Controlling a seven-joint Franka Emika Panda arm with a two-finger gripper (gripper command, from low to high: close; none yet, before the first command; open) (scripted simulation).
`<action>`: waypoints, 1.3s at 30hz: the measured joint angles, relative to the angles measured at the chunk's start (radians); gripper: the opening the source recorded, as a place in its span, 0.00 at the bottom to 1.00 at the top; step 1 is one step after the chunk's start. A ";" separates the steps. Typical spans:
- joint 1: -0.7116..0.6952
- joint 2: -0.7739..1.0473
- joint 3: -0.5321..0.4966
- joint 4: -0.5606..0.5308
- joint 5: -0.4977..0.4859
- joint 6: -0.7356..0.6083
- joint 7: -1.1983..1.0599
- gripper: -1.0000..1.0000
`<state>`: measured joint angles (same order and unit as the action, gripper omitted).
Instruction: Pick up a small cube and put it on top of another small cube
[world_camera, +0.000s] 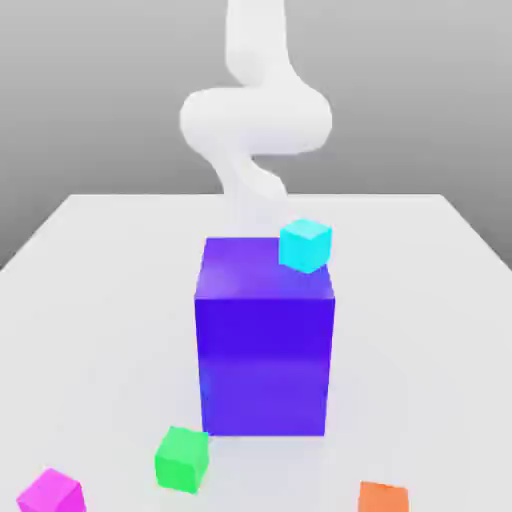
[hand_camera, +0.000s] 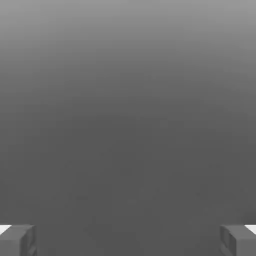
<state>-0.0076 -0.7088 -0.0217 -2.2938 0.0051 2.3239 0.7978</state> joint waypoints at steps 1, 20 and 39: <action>-0.003 0.039 -0.010 0.003 0.003 0.010 -0.002 0.50; -0.099 0.732 -0.167 0.050 0.110 0.190 -0.071 0.50; -0.229 1.265 -0.148 0.111 0.216 0.400 -0.143 0.00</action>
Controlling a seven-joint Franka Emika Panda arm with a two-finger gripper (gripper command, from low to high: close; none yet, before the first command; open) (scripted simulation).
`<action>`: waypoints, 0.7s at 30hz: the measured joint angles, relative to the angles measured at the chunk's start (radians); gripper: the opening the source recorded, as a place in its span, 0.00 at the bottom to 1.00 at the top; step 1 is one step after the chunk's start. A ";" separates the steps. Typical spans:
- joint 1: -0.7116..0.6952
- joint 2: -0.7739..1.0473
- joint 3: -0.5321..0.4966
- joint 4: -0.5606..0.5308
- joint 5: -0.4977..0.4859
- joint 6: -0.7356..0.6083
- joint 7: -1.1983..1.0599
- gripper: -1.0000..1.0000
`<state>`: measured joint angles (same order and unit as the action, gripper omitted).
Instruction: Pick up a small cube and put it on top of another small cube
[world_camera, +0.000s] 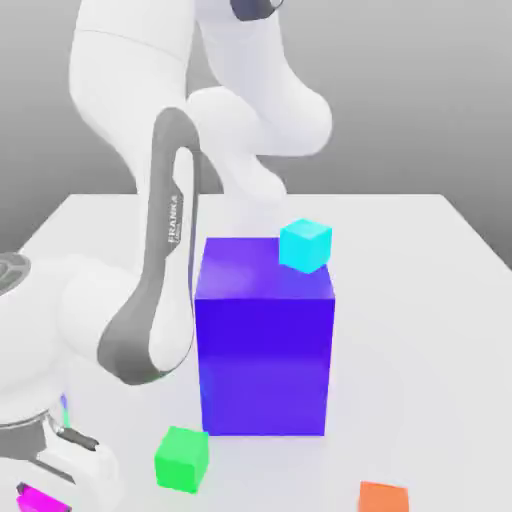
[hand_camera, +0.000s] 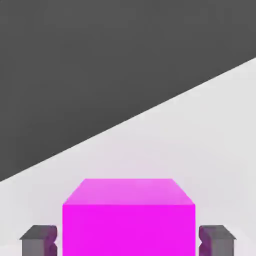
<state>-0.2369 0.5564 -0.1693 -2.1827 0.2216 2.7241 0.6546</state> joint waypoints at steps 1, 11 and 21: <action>0.000 0.000 0.000 0.000 0.000 0.000 0.000 0.00; 0.077 -0.268 -0.017 -0.156 -0.126 -0.104 -0.043 0.00; 0.142 -0.382 0.069 -0.384 -0.175 0.015 -0.266 0.00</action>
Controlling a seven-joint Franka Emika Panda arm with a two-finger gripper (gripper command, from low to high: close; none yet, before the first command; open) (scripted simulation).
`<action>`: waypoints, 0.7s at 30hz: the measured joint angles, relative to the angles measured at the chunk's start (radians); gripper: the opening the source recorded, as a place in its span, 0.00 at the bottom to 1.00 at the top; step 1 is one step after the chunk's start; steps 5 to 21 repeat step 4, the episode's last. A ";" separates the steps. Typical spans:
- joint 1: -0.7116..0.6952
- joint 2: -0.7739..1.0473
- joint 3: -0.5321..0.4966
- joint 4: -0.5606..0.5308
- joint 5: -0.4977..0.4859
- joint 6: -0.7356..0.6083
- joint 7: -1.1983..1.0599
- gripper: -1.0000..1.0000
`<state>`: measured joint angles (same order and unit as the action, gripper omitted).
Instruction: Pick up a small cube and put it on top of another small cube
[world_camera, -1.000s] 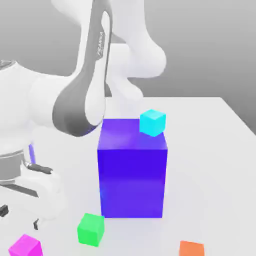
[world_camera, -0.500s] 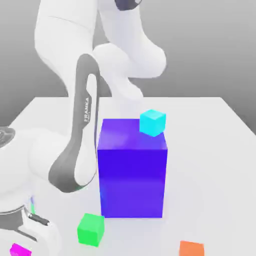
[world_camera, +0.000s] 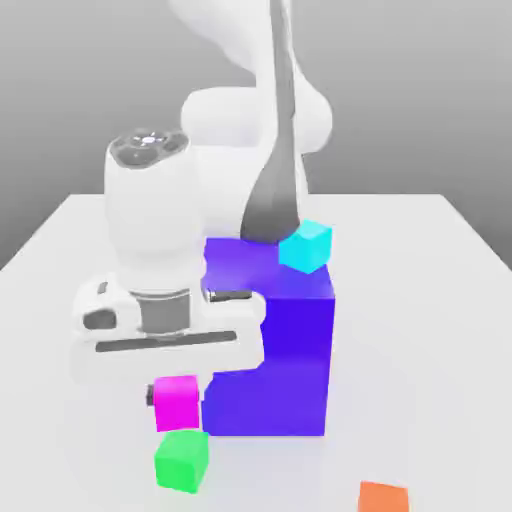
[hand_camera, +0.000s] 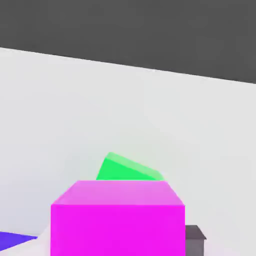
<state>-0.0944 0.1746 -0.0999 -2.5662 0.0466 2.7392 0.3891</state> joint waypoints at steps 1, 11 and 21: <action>-0.006 0.034 0.007 0.001 0.008 0.033 -0.007 0.00; -0.009 0.055 0.011 0.001 0.013 0.054 -0.011 1.00; -0.009 0.055 0.011 0.001 0.013 0.054 -0.011 1.00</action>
